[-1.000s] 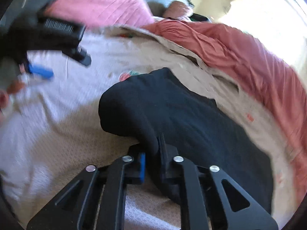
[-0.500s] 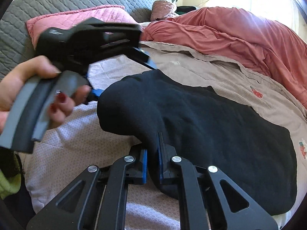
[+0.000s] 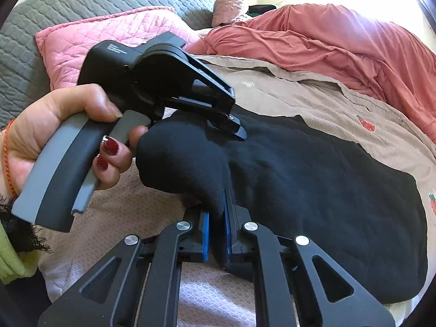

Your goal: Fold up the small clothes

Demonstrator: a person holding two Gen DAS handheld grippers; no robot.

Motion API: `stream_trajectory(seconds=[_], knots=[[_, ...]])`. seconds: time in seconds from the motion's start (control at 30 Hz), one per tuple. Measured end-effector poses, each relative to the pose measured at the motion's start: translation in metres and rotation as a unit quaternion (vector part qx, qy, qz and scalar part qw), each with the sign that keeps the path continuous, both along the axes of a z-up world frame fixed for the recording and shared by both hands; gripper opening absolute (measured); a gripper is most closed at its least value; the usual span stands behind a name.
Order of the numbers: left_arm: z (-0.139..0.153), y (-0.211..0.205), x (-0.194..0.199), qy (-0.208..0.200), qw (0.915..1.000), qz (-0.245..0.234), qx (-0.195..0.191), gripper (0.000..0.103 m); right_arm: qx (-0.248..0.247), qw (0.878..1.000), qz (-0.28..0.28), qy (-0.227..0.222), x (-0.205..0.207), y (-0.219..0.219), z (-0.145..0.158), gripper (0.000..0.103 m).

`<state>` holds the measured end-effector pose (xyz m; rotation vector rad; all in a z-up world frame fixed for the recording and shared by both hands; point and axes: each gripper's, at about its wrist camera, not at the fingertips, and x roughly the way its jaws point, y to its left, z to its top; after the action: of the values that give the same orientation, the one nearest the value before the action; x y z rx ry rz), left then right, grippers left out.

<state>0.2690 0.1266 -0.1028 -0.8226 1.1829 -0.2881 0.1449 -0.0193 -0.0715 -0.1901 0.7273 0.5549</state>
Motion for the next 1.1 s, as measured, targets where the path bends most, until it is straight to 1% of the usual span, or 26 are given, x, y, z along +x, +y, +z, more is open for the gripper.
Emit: stream_trajectory(seconds=[0.03,0.17,0.27,0.4,0.43,0.6,0.87,0.9,1.0,1.1], knots=[[0.006,-0.002,-0.002,-0.005,1.0,0.001,0.004,0.018,0.003,1.0,-0.003,0.0,0.0,-0.002,0.001,0.007],[0.031,-0.017,-0.006,-0.026,0.9989,-0.005,0.039,0.016,0.023,1.0,-0.017,0.005,0.0,-0.014,0.008,0.007],[0.05,-0.032,-0.005,-0.039,0.9979,-0.011,0.051,0.016,0.041,0.999,-0.032,0.004,-0.002,-0.028,0.017,0.007],[0.073,-0.052,-0.005,-0.053,0.9963,-0.018,0.065,0.016,0.059,0.997,-0.055,-0.012,-0.005,-0.051,0.034,0.007],[0.081,-0.062,-0.004,-0.057,0.9955,-0.023,0.072,0.016,0.064,0.996,-0.06,-0.016,-0.006,-0.057,0.038,0.007],[0.103,-0.105,0.001,-0.064,0.9926,-0.045,0.093,0.016,0.086,0.992,-0.091,-0.025,-0.01,-0.097,0.052,0.007],[0.12,-0.183,0.007,-0.062,0.9847,-0.077,0.144,0.016,0.13,0.979,-0.155,-0.008,-0.013,-0.165,0.056,0.007],[0.12,-0.19,0.007,-0.061,0.984,-0.081,0.146,0.016,0.131,0.978,-0.16,-0.006,-0.014,-0.171,0.056,0.007],[0.116,-0.224,0.013,-0.057,0.978,-0.104,0.171,0.017,0.141,0.973,-0.182,0.008,-0.016,-0.191,0.049,0.007],[0.108,-0.253,0.018,-0.051,0.973,-0.121,0.19,0.02,0.146,0.967,-0.207,0.021,-0.014,-0.208,0.04,0.007]])
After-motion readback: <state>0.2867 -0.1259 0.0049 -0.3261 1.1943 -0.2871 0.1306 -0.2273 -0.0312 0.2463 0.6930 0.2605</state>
